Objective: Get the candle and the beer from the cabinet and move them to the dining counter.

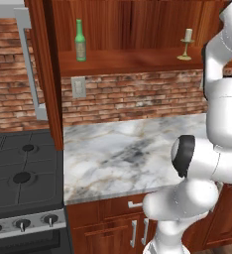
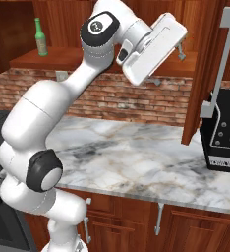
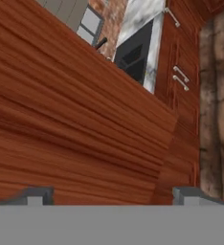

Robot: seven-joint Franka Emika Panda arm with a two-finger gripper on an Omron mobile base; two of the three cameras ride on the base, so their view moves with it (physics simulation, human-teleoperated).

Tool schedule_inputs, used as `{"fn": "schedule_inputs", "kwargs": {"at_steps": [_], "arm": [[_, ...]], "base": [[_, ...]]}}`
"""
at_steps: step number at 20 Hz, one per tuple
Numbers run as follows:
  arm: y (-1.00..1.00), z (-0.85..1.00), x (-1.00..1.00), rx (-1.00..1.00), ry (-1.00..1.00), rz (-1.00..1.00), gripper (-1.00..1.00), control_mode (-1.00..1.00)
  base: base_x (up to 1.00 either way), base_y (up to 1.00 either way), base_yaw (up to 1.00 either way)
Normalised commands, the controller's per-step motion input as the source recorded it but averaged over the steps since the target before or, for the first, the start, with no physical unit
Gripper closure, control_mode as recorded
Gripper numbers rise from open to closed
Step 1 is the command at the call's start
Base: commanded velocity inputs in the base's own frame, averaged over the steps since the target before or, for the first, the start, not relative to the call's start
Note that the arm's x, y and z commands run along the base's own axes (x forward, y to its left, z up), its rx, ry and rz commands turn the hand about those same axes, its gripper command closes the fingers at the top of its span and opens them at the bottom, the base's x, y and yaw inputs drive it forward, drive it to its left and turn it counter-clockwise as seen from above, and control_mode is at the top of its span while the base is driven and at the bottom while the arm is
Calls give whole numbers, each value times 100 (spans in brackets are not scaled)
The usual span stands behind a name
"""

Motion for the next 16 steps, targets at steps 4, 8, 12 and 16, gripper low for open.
{"fn": "schedule_inputs", "kwargs": {"at_steps": [4,8,12,16], "arm": [[67,0,-22,0,0,6,-100,-100],[62,0,-29,0,0,17,-100,-100],[52,0,-33,-1,8,34,-100,-100],[53,0,-27,0,15,50,-100,-100]], "base": [[0,0,0],[0,0,0],[0,0,0],[0,0,0]]}}
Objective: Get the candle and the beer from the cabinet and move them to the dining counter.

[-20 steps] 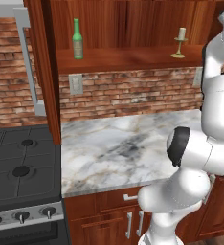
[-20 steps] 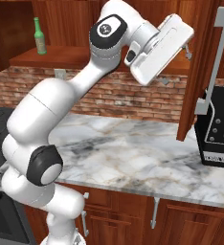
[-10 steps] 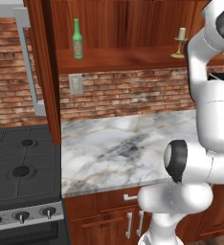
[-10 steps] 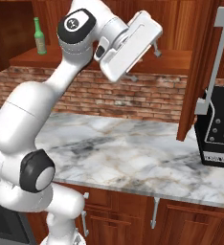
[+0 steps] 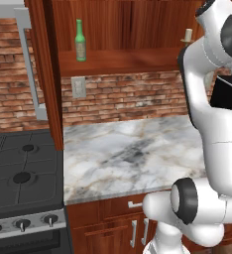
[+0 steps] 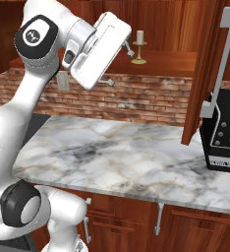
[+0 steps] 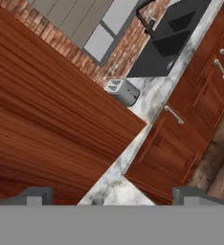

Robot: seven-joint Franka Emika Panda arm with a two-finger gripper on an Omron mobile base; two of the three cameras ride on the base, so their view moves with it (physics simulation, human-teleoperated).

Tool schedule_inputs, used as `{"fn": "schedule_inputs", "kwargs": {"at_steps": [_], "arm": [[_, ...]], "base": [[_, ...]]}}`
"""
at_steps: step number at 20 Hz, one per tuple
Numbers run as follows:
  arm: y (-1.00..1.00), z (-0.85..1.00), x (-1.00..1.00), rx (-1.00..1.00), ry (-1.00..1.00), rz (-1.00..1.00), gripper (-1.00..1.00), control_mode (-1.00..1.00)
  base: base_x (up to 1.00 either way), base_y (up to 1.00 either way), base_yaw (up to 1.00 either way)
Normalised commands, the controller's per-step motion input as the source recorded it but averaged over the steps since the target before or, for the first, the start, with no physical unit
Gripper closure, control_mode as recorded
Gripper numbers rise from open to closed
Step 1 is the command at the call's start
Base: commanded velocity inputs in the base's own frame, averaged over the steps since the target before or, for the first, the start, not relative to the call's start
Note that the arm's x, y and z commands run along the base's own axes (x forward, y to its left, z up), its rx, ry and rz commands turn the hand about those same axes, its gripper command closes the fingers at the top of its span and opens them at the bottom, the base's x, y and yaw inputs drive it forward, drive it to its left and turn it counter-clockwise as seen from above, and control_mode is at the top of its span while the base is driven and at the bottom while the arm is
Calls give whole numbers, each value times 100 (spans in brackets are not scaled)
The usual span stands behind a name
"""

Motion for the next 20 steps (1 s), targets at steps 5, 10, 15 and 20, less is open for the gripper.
{"fn": "schedule_inputs", "kwargs": {"at_steps": [5,10,15,20], "arm": [[53,0,-10,0,22,64,-100,-100],[49,1,-1,0,24,62,-100,-100],[32,4,10,0,27,56,-100,-100],[15,1,26,0,25,49,-100,-100]], "base": [[0,0,0],[0,0,0],[0,0,0],[0,0,0]]}}
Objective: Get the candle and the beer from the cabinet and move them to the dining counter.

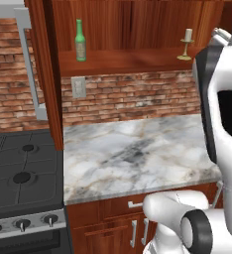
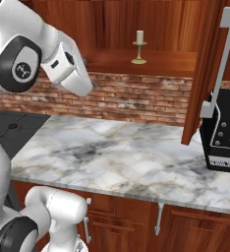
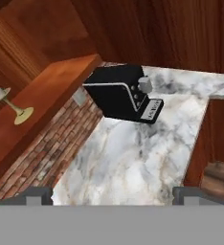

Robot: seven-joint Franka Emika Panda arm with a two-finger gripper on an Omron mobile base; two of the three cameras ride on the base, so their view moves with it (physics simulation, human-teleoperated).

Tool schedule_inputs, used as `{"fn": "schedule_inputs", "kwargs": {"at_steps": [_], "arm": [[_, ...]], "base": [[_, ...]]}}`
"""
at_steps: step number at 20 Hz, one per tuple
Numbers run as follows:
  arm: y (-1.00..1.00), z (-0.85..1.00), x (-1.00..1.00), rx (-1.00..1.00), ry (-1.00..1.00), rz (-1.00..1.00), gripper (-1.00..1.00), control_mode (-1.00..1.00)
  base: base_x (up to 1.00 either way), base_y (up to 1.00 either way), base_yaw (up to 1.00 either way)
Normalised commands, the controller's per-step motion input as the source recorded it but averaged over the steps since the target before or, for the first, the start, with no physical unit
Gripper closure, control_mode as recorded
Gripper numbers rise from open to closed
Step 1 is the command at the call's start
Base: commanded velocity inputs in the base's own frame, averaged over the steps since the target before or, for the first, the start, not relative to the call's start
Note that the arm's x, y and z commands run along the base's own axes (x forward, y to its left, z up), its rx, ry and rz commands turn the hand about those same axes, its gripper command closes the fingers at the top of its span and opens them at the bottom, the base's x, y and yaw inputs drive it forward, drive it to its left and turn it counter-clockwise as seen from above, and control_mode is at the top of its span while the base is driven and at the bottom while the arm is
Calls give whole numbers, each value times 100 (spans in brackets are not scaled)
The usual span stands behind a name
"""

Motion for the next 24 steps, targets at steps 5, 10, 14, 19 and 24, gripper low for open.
{"fn": "schedule_inputs", "kwargs": {"at_steps": [5,10,14,19,24], "arm": [[0,0,37,0,24,40,-100,-100],[7,-2,39,0,1,37,-100,-100],[1,-3,46,0,-1,36,-100,-100],[0,-19,43,-1,-4,31,-100,-100],[-5,-32,30,-15,-18,18,-100,-100]], "base": [[0,0,0],[0,0,0],[0,0,0],[0,0,0],[0,0,0]]}}
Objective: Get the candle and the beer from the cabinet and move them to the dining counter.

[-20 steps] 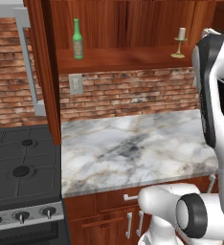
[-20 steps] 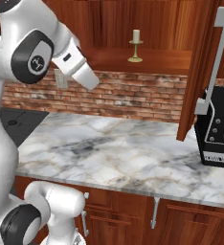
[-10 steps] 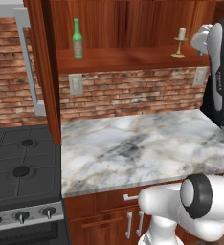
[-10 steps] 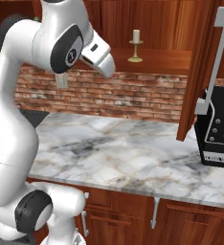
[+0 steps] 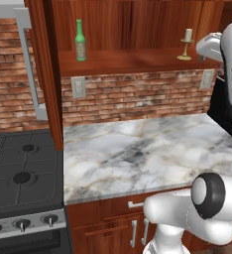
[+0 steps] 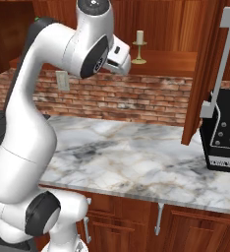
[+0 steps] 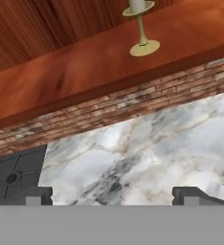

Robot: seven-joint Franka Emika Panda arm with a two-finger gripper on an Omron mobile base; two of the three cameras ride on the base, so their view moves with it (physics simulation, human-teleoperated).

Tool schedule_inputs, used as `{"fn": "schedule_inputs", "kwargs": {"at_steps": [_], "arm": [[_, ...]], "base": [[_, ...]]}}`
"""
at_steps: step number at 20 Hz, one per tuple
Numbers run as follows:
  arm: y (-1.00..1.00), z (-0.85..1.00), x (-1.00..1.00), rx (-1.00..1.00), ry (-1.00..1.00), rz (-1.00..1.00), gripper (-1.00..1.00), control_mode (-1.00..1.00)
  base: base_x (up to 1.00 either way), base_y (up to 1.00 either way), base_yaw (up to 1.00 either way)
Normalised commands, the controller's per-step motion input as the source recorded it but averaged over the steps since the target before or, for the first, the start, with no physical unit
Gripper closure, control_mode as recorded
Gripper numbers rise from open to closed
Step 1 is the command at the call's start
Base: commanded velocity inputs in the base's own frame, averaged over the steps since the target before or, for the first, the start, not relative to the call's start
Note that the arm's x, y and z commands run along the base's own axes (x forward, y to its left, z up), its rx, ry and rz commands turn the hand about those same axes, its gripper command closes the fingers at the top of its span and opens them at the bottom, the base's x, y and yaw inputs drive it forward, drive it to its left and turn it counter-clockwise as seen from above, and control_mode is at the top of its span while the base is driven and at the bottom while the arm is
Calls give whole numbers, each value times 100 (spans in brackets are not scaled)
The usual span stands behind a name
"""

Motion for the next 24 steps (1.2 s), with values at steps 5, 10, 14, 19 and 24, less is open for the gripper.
{"fn": "schedule_inputs", "kwargs": {"at_steps": [5,10,14,19,24], "arm": [[-5,-16,31,-20,-28,4,-100,-100],[-2,0,27,-19,-26,0,-100,-100],[0,0,45,-10,-2,0,-100,-100],[-6,0,43,-10,0,0,-100,-100],[-11,8,42,-8,0,0,-100,-100]], "base": [[0,0,0],[0,0,0],[0,0,0],[0,0,0],[0,0,0]]}}
